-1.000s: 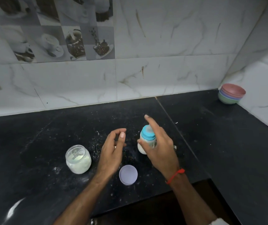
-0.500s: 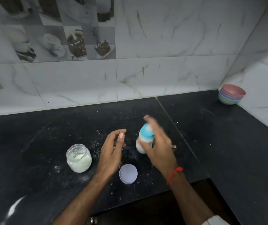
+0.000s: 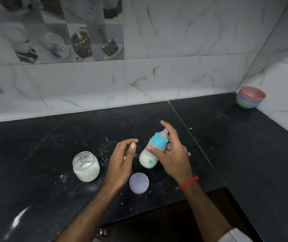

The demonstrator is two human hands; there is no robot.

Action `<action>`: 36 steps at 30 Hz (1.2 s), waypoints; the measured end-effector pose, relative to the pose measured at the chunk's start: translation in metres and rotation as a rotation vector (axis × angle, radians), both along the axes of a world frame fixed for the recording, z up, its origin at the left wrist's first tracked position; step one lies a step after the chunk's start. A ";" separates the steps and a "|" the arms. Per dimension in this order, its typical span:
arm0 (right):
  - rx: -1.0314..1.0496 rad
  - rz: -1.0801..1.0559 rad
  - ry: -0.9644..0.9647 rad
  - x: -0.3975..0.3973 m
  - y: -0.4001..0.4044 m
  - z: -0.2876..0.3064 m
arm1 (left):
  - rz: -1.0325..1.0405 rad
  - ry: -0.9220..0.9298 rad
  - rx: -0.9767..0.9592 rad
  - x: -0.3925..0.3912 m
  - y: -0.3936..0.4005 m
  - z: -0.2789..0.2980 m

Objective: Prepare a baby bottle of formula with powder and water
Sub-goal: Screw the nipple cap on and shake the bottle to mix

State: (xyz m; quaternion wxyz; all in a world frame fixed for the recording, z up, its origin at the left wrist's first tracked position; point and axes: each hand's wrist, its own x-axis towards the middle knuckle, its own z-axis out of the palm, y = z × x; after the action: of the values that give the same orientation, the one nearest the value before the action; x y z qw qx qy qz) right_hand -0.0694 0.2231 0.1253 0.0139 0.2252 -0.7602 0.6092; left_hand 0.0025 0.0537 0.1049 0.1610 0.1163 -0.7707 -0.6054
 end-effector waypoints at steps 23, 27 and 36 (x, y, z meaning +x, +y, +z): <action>-0.081 0.305 0.004 -0.002 -0.002 0.059 | -0.223 -0.078 0.783 -0.020 0.014 0.024; -0.042 0.269 0.098 0.003 -0.005 0.056 | -0.258 -0.148 0.795 -0.021 0.012 0.023; -0.058 -0.171 0.549 0.007 0.002 0.034 | 0.028 -0.026 0.327 -0.021 0.001 0.019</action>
State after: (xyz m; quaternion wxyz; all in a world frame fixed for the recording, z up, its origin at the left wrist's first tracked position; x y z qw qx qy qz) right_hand -0.0627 0.2248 0.1590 0.2768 0.3163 -0.7265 0.5436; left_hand -0.0188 0.0547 0.1242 0.1384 0.1594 -0.6622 -0.7190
